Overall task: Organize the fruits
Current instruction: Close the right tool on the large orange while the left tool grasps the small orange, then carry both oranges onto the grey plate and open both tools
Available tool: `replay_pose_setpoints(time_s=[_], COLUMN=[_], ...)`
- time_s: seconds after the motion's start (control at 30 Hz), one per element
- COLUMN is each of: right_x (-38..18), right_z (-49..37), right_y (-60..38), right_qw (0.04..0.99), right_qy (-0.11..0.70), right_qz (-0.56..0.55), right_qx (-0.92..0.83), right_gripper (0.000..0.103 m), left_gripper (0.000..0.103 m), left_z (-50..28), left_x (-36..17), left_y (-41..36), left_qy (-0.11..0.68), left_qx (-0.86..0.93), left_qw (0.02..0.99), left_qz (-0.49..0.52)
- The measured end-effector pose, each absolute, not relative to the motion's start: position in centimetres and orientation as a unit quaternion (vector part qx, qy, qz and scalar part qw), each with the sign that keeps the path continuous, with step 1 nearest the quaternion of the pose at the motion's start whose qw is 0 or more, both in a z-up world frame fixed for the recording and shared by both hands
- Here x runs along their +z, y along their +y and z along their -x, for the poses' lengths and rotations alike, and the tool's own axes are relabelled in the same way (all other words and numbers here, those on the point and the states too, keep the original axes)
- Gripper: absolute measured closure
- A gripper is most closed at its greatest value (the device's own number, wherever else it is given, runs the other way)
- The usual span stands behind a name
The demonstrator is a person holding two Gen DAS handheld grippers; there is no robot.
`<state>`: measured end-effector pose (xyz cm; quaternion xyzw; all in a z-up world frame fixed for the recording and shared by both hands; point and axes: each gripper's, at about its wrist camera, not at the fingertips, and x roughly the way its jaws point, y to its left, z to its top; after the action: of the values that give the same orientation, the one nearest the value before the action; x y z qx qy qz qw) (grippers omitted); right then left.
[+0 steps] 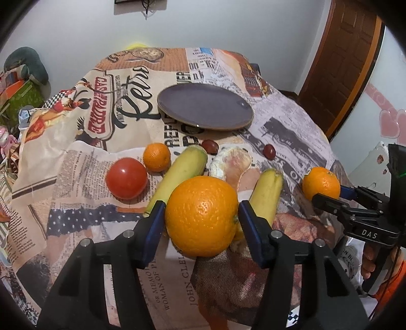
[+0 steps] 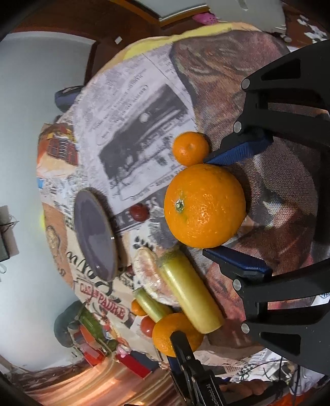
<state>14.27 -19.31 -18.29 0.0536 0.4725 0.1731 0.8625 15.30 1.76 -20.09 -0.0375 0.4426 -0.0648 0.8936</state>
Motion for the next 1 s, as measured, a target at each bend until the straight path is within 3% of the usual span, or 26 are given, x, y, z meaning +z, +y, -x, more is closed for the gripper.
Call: replay_pose_setpoints(time_s=[1.0], right_x=[-9.2], right_z=[-19.9], right_y=[-18.2], right_qw=[0.925], right_qy=[0.332], right_qz=[-0.04], right_qx=[0.18], right_gripper=[0.043], left_gripper=[0.045], left_z=[-19.5], left_x=[-9.7], left_y=[4.5], left_qy=[0.316], left_qx=[-0.031], left_qw=[0.948], left_qz=[0.032])
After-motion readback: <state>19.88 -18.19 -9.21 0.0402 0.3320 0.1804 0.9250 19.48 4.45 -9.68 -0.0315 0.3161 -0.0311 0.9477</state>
